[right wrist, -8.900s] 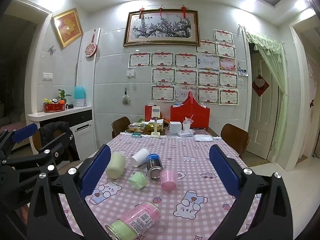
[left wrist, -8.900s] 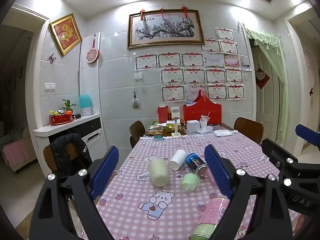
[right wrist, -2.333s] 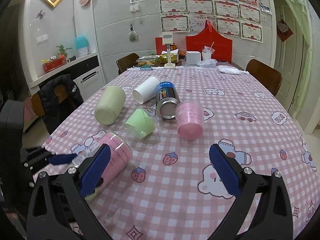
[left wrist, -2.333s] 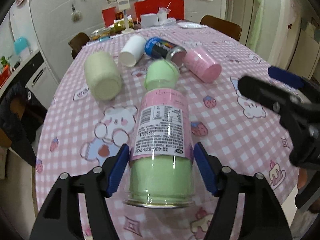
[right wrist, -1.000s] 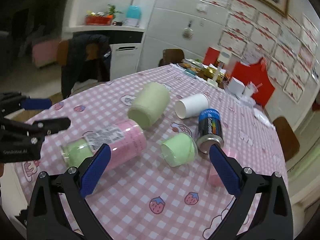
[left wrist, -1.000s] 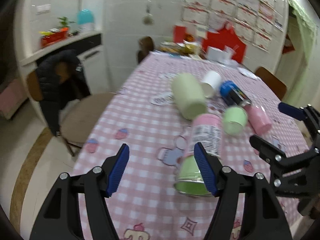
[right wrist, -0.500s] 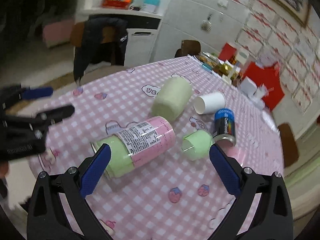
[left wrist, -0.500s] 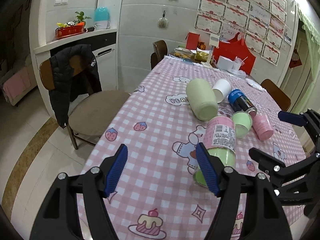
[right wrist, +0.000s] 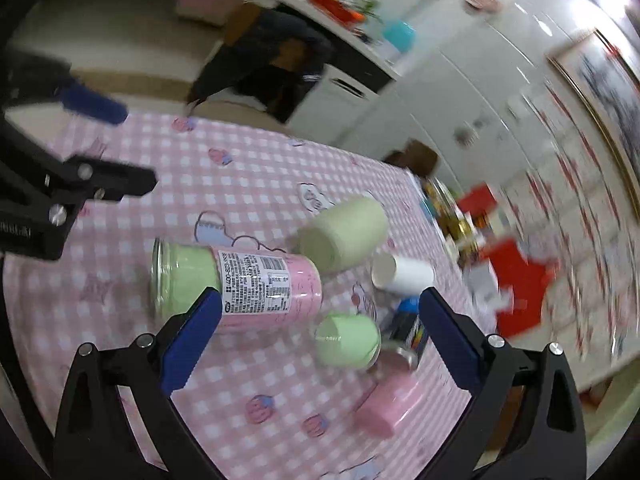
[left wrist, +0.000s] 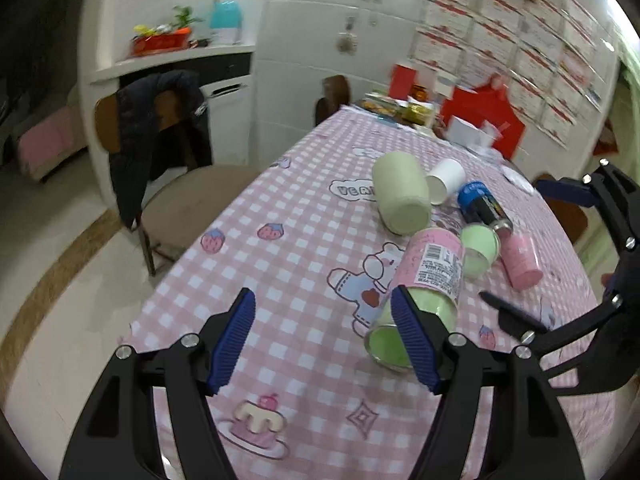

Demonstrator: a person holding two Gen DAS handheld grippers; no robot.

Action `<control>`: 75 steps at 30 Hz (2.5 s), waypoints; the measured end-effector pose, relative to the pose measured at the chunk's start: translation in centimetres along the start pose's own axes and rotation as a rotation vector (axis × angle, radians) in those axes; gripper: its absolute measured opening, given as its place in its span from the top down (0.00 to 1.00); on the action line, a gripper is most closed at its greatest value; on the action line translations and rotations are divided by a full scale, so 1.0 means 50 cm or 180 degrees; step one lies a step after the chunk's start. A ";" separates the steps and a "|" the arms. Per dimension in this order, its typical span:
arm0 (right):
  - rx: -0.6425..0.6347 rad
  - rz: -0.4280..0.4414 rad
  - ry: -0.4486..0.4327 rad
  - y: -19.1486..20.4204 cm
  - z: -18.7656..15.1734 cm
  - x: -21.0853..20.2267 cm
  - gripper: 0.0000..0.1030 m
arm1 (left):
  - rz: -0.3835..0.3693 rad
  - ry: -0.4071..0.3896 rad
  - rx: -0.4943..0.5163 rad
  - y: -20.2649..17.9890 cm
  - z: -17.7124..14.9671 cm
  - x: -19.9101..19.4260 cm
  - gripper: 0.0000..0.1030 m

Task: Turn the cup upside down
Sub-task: 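Rotate the container with the left tool while the right tool approaches it, then grasp the container with the right tool while the left tool releases it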

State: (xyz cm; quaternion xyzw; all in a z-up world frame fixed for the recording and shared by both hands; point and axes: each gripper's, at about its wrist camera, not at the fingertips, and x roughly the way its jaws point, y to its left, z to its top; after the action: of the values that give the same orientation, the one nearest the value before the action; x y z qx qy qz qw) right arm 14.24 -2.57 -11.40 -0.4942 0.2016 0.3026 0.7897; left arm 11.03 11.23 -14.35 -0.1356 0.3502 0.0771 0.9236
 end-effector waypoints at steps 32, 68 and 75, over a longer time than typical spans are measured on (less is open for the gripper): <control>-0.2601 0.1877 -0.0359 0.108 0.069 0.153 0.31 | 0.1131 0.0291 -0.1672 0.024 -0.090 0.047 0.32; 0.2456 0.0500 -0.0415 -0.121 -0.103 0.015 0.34 | -0.0046 0.0260 -0.0485 -0.112 0.061 0.106 0.32; 0.2804 0.0303 -0.0395 -0.085 -0.143 -0.067 0.34 | -0.0287 0.0313 -0.0227 -0.135 0.035 0.077 0.32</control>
State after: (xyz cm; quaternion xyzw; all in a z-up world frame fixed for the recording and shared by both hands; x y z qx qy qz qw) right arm 14.52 -11.34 -9.61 -0.0819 0.2860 0.2530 0.9206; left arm 16.60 5.54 -14.33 -0.1877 0.3856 0.0410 0.9024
